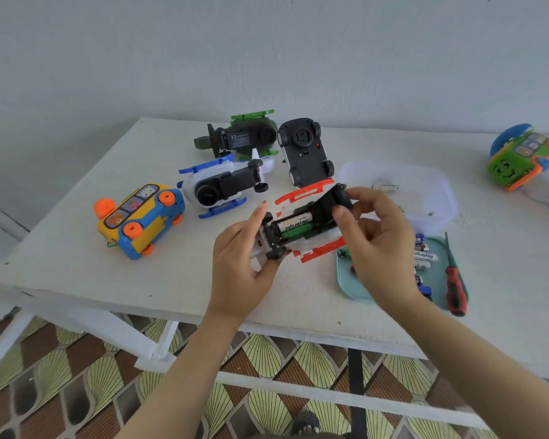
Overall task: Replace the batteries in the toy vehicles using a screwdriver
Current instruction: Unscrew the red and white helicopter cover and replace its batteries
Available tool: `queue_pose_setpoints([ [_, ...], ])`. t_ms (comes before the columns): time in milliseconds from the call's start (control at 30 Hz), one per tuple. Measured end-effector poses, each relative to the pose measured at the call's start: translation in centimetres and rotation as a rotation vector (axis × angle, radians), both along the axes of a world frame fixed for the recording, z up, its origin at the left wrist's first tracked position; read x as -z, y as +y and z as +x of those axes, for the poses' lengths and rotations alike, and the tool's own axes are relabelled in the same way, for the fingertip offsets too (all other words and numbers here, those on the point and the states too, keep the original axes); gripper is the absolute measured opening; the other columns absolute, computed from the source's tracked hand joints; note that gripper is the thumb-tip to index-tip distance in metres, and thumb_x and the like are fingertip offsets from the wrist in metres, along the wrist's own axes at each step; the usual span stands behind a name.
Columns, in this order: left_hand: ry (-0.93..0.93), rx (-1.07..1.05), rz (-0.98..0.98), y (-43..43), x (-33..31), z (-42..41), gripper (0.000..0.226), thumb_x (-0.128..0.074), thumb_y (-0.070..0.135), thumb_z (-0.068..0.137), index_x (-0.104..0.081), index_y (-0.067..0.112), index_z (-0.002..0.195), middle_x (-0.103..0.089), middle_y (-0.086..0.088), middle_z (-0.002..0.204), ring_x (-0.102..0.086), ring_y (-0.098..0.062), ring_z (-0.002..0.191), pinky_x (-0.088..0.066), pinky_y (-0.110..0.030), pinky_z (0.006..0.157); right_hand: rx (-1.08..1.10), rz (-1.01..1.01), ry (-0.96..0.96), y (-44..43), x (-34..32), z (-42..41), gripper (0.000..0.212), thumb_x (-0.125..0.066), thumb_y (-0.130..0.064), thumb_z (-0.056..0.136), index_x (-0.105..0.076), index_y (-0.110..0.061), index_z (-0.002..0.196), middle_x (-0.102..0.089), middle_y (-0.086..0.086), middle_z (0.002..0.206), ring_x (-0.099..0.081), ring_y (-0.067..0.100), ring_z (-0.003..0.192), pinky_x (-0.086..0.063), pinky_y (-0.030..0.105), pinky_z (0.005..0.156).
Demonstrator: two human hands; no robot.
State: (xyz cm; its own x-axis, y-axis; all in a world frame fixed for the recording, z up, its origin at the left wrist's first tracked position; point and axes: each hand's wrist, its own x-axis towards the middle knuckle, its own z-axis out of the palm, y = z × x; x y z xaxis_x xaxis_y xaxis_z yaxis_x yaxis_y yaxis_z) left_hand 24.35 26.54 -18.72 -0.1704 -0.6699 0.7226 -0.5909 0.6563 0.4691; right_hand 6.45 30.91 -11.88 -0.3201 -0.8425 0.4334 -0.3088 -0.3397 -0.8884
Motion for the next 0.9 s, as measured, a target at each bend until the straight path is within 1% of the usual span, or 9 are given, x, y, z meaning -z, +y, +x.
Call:
queue_pose_setpoints([
  [167, 0.006, -0.005, -0.024, 0.0, 0.0, -0.1, 0.066, -0.064, 0.034, 0.085, -0.037, 0.011, 0.14, -0.065, -0.005, 0.109, -0.053, -0.014, 0.103, -0.028, -0.011, 0.102, -0.098, -0.187, 0.482, 0.0, 0.1, 1.3, 0.023, -0.068, -0.014, 0.084, -0.066, -0.008, 0.106, -0.054, -0.002, 0.079, -0.042, -0.001, 0.056, -0.036, 0.008, 0.053],
  [233, 0.01, -0.005, -0.033, 0.2, 0.0, -0.1, 0.065, -0.063, 0.035, 0.086, -0.037, 0.012, 0.14, -0.065, -0.005, 0.108, -0.052, -0.014, 0.103, -0.028, -0.011, 0.102, -0.11, -0.225, 0.65, -0.3, 0.6, 1.8, 0.022, -0.063, -0.017, 0.085, -0.067, -0.004, 0.104, -0.057, -0.001, 0.081, -0.041, -0.003, 0.06, -0.041, 0.013, 0.05],
  [300, 0.009, -0.004, -0.033, 0.3, -0.1, -0.1, 0.064, -0.062, 0.035, 0.086, -0.036, 0.012, 0.14, -0.066, -0.006, 0.108, -0.052, -0.014, 0.104, -0.028, -0.011, 0.103, -0.117, -0.267, 0.732, -0.5, 1.0, 1.9, 0.024, -0.059, -0.018, 0.087, -0.067, -0.003, 0.103, -0.06, 0.001, 0.083, -0.053, 0.004, 0.062, -0.048, 0.023, 0.045],
  [367, 0.009, -0.002, -0.029, 0.3, -0.1, -0.1, 0.065, -0.062, 0.035, 0.085, -0.036, 0.012, 0.14, -0.066, -0.007, 0.107, -0.052, -0.014, 0.104, -0.028, -0.011, 0.103, -0.121, -0.29, 0.778, -0.7, 1.2, 1.7, 0.025, -0.058, -0.017, 0.088, -0.068, -0.004, 0.106, -0.061, 0.002, 0.085, -0.06, 0.015, 0.063, -0.05, 0.029, 0.044],
  [533, 0.006, 0.011, -0.038, 0.3, -0.2, -0.1, 0.064, -0.062, 0.033, 0.086, -0.038, 0.007, 0.14, -0.065, -0.007, 0.109, -0.052, -0.013, 0.105, -0.028, -0.01, 0.103, -0.167, -0.279, 0.869, -0.6, 1.6, 1.3, 0.028, -0.056, -0.014, 0.089, -0.067, -0.005, 0.114, -0.063, 0.004, 0.09, -0.063, 0.017, 0.065, -0.052, 0.029, 0.046],
  [633, 0.004, 0.01, -0.033, 0.4, -0.2, -0.1, 0.065, -0.062, 0.032, 0.086, -0.039, 0.007, 0.14, -0.065, -0.007, 0.11, -0.052, -0.014, 0.105, -0.026, -0.01, 0.103, -0.156, -0.274, 0.95, -0.3, 1.6, 1.4, 0.028, -0.055, -0.011, 0.088, -0.068, -0.005, 0.112, -0.062, 0.004, 0.086, -0.058, 0.015, 0.059, -0.041, 0.02, 0.043],
  [733, 0.001, 0.009, -0.029, 0.5, -0.2, 0.0, 0.064, -0.063, 0.032, 0.085, -0.039, 0.008, 0.139, -0.065, -0.01, 0.109, -0.052, -0.015, 0.105, -0.026, -0.009, 0.104, -0.163, -0.229, 1.01, 0.0, 1.3, 1.3, 0.03, -0.055, -0.008, 0.086, -0.068, -0.009, 0.113, -0.06, 0.001, 0.083, -0.054, 0.015, 0.058, -0.04, 0.024, 0.04],
  [833, -0.017, 0.006, -0.03, 0.4, -0.3, -0.1, 0.065, -0.062, 0.033, 0.085, -0.038, 0.009, 0.14, -0.066, -0.011, 0.109, -0.052, -0.016, 0.105, -0.024, -0.009, 0.104, -0.192, -0.101, 0.946, 0.7, 0.5, 0.9, 0.03, -0.055, -0.014, 0.085, -0.063, -0.011, 0.114, -0.061, -0.002, 0.085, -0.049, 0.008, 0.054, -0.039, 0.019, 0.04],
  [900, -0.025, 0.0, -0.022, 0.3, -0.2, 0.0, 0.066, -0.062, 0.036, 0.085, -0.037, 0.009, 0.14, -0.066, -0.011, 0.113, -0.052, -0.017, 0.108, -0.024, -0.01, 0.105, -0.169, 0.001, 0.86, 1.4, -0.1, 0.5, 0.019, -0.052, -0.018, 0.089, -0.055, -0.012, 0.106, -0.061, -0.003, 0.079, -0.046, 0.006, 0.047, -0.035, 0.017, 0.039],
])
